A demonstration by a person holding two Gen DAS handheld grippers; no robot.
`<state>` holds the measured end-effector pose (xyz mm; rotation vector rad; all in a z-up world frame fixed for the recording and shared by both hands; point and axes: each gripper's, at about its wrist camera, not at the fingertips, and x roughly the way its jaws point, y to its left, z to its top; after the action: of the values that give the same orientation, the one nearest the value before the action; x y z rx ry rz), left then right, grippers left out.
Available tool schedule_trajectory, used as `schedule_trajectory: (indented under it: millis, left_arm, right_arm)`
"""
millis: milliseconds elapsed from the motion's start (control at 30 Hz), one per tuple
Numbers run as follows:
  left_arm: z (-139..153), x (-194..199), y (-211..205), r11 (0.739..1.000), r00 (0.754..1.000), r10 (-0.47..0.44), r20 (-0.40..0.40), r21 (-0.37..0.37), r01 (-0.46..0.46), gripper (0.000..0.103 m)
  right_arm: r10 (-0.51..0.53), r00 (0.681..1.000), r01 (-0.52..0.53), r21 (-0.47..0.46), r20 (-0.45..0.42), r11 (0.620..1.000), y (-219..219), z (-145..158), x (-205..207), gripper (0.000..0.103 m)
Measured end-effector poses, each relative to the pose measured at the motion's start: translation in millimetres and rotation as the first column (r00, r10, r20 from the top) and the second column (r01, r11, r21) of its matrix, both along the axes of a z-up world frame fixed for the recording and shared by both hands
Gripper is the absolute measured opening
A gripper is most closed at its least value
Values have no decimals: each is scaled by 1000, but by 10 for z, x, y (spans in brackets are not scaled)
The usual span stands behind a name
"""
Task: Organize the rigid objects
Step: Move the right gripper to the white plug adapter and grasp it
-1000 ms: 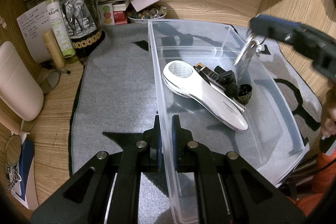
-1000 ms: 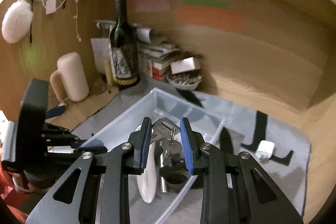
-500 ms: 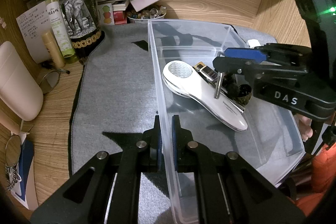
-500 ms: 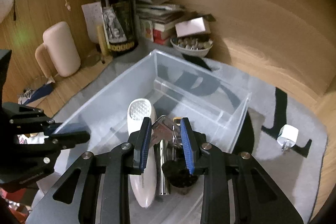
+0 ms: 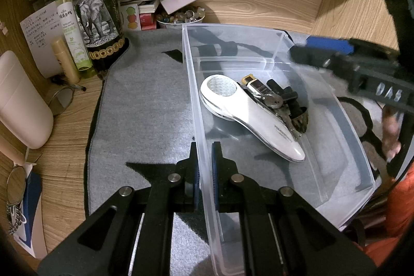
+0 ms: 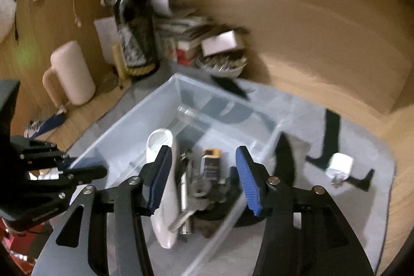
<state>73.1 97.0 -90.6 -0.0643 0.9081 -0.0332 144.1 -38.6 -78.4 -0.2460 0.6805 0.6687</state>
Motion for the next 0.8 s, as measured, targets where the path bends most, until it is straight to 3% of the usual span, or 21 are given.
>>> schedule_trajectory:
  millis: [267,467,800]
  left_arm:
    - [0,-1,1,1000,1000,-1,0,-2,1,7]
    - [-3,-2,-7,1000,1000,-1,-1,-4,1,7]
    - [-20,-18,-25,1000,1000,2,0,-16,-2,7]
  right_arm:
    - [-147,987,145,40,67,989,-511,221,147,51]
    - [-290,955,287,46,63,957,-916,252,396,51]
    - [-387,921,385,-41,-44,922,-1093,-185,972,51]
